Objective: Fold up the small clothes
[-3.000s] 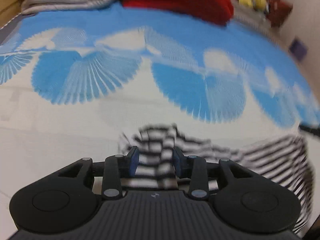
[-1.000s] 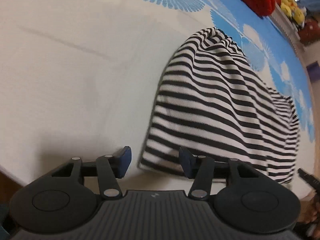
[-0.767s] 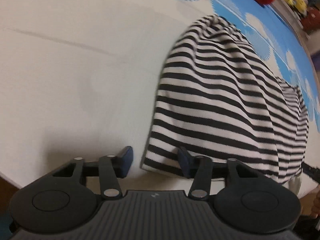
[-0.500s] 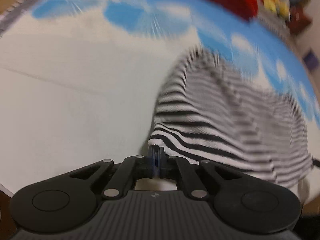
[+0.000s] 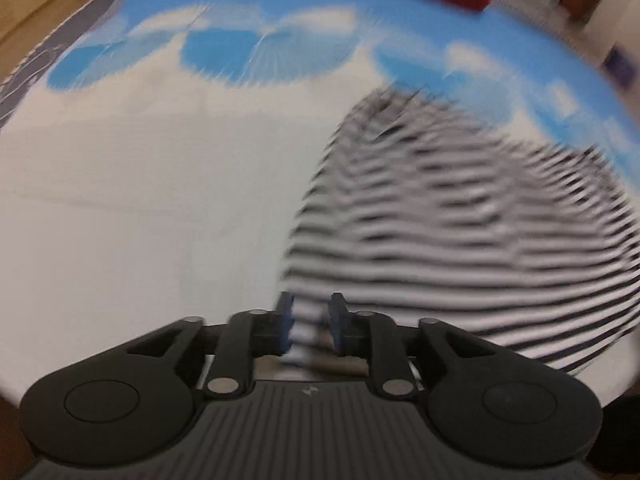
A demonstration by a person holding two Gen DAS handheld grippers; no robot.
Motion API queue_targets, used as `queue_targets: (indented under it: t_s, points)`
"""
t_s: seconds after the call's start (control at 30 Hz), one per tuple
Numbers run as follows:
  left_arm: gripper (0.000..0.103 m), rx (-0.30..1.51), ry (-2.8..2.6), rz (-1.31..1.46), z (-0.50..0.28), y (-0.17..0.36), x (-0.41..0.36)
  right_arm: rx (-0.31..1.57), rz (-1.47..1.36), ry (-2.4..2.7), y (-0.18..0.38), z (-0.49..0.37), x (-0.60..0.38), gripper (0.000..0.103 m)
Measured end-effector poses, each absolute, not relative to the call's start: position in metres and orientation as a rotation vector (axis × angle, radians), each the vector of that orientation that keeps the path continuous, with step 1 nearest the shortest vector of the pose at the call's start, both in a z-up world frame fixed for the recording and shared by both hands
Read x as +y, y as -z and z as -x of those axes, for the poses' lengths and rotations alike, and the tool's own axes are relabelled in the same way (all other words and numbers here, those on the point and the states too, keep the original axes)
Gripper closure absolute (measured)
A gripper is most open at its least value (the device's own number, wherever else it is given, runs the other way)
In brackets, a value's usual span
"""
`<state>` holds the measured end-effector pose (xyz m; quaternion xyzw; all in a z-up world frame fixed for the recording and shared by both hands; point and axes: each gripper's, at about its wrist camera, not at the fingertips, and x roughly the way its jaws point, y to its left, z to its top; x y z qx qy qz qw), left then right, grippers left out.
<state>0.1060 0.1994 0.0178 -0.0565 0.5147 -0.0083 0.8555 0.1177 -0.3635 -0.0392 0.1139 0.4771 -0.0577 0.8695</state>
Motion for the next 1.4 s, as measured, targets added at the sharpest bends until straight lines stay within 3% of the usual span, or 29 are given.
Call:
queue_targets:
  t_s: [0.13, 0.2, 0.33, 0.37, 0.73, 1.07, 1.23, 1.4]
  points:
    - [0.069, 1.136, 0.174, 0.212, -0.116, -0.011, 0.180, 0.930, -0.306, -0.035, 0.033, -0.120, -0.355, 0.087]
    - [0.055, 1.210, 0.212, 0.171, -0.120, 0.004, 0.161, 0.991, -0.318, -0.111, 0.043, -0.129, -0.345, 0.077]
    - [0.054, 1.282, 0.175, 0.014, -0.127, 0.024, 0.142, 1.192, -0.023, -0.029, 0.083, -0.142, -0.316, 0.074]
    - [0.054, 1.269, 0.152, 0.037, -0.129, 0.021, 0.144, 1.189, 0.004, 0.004, 0.084, -0.144, -0.315, 0.066]
    - [0.055, 1.068, 0.100, 0.204, -0.161, -0.015, 0.133, 0.890, -0.141, -0.277, 0.031, -0.168, -0.257, 0.065]
    - [0.055, 1.114, 0.171, 0.145, -0.211, 0.011, 0.086, 1.038, -0.016, -0.210, 0.064, -0.215, -0.204, 0.065]
    - [0.054, 1.146, 0.120, 0.162, -0.230, 0.039, 0.109, 1.044, -0.013, -0.065, 0.073, -0.230, -0.225, 0.065]
    - [0.056, 1.052, 0.069, 0.160, -0.220, 0.020, 0.140, 1.029, -0.035, -0.046, 0.074, -0.233, -0.250, 0.065]
